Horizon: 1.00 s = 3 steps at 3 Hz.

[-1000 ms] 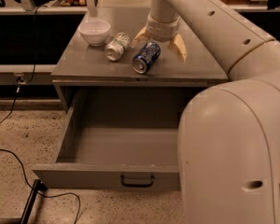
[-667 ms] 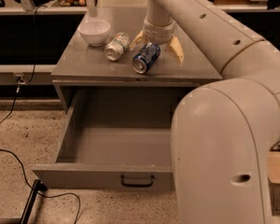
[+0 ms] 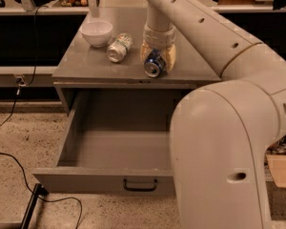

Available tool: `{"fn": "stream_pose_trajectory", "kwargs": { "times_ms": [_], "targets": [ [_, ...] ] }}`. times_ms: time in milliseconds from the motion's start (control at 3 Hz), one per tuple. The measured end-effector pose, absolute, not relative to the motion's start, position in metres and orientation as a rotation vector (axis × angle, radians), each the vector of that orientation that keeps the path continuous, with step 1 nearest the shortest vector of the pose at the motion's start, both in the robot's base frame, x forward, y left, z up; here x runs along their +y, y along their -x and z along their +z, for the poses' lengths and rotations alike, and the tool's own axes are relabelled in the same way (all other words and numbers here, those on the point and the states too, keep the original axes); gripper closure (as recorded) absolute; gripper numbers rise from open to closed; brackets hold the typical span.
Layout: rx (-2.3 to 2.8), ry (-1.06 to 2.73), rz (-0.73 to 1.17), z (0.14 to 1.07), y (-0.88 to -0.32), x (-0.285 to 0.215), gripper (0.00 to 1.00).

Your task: Place pepsi can into top drawer

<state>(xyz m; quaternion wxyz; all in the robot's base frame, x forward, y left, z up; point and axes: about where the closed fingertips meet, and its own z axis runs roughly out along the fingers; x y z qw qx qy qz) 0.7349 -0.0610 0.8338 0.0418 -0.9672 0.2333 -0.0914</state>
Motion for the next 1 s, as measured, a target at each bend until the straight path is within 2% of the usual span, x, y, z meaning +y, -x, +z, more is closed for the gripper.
{"fn": "stream_pose_trajectory", "kwargs": {
  "times_ms": [667, 1000],
  "targets": [
    [0.732, 2.889, -0.204, 0.8295, -0.7313, -0.0541, 0.85],
    [0.741, 2.880, -0.198, 0.8313, -0.7299, -0.0550, 1.00]
  ]
}}
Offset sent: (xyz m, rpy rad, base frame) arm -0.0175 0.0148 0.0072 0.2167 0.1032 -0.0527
